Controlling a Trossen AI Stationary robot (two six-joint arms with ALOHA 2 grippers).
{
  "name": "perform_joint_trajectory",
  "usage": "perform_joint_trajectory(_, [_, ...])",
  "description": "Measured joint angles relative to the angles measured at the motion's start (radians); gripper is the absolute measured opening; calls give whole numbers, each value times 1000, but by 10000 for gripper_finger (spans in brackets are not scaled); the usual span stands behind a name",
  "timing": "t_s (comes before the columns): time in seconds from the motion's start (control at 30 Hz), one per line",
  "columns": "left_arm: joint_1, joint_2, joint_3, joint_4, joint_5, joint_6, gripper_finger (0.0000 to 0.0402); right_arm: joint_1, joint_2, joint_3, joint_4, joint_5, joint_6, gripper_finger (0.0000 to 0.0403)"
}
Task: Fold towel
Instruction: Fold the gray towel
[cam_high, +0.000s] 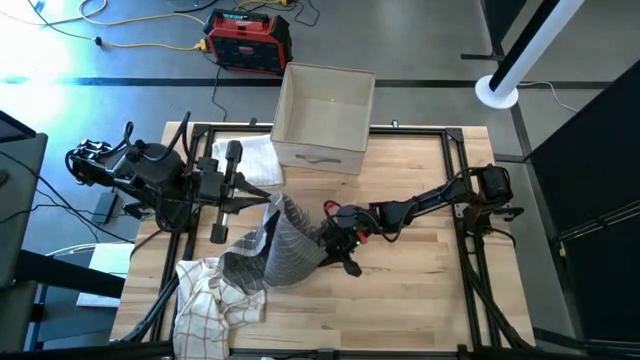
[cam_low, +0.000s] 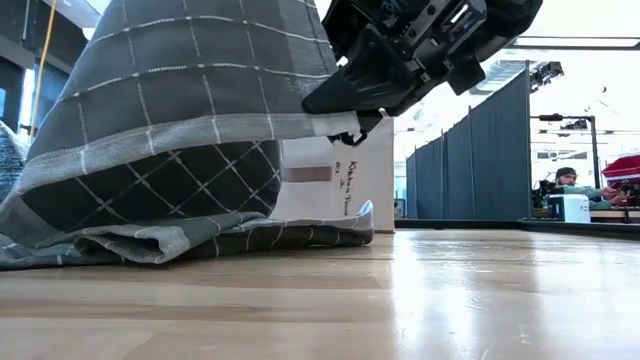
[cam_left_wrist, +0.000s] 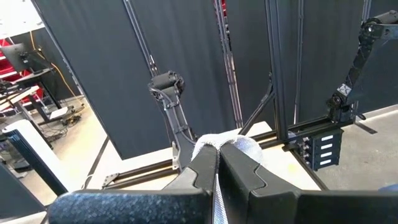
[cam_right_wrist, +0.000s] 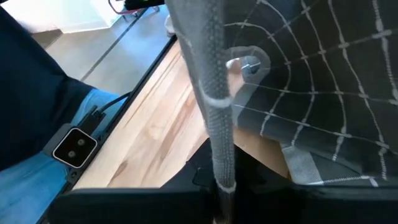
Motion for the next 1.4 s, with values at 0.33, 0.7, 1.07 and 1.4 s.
perform_joint_trajectory(0.33, [0, 0, 0, -1, 0, -1, 0, 0, 1, 0, 45, 8, 25, 0])
perform_joint_trajectory(0.7, [-1, 0, 0, -7, 0, -13, 0, 157, -324, 0, -266, 440, -14, 0])
perform_joint_trajectory(1.07, [-1, 14, 0, -148, 0, -120, 0, 437, -759, 1, -599, 1110, 74, 0])
perform_joint_trajectory(1.4, [22, 108, -18, -262, 7, -180, 0, 609, -1000, 2, -658, 1439, -13, 0])
